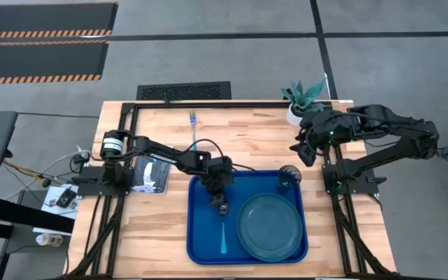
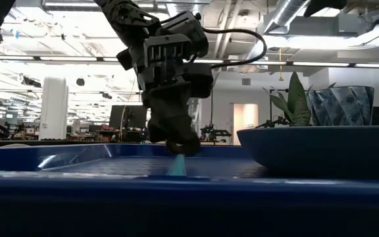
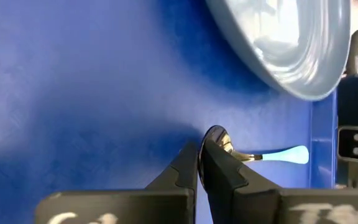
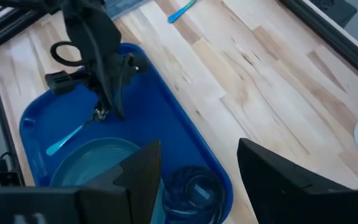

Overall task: Pick and place plate/cup/fork/spoon on tray
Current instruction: Put the blue spoon beside the blue plate on the blue tray

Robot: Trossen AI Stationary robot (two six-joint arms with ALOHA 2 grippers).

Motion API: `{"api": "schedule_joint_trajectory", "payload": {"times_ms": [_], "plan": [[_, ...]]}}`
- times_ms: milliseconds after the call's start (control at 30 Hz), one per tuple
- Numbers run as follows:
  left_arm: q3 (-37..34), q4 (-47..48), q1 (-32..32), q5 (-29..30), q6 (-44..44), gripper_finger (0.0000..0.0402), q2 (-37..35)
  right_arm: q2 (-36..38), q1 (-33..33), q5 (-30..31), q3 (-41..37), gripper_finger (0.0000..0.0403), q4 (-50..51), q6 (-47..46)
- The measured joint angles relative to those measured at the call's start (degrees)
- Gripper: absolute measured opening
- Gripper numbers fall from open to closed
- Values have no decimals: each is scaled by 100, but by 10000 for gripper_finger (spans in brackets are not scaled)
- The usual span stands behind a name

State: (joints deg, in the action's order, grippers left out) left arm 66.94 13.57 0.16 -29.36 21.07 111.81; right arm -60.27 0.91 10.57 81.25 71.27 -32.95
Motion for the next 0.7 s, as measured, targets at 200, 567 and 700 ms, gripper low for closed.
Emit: {"api": "schedule_joint_trajectory", "payload": {"times_ms": [200, 567, 700], "plan": [[-2, 220, 0, 113, -141, 0, -2, 1, 4, 3, 0, 232, -23, -4], [-2, 193, 0, 243, -337, 1, -2, 0, 4, 4, 0, 232, -27, -4], [-2, 193, 0, 260, -340, 1, -4, 0, 4, 4, 0, 232, -27, -4]]}}
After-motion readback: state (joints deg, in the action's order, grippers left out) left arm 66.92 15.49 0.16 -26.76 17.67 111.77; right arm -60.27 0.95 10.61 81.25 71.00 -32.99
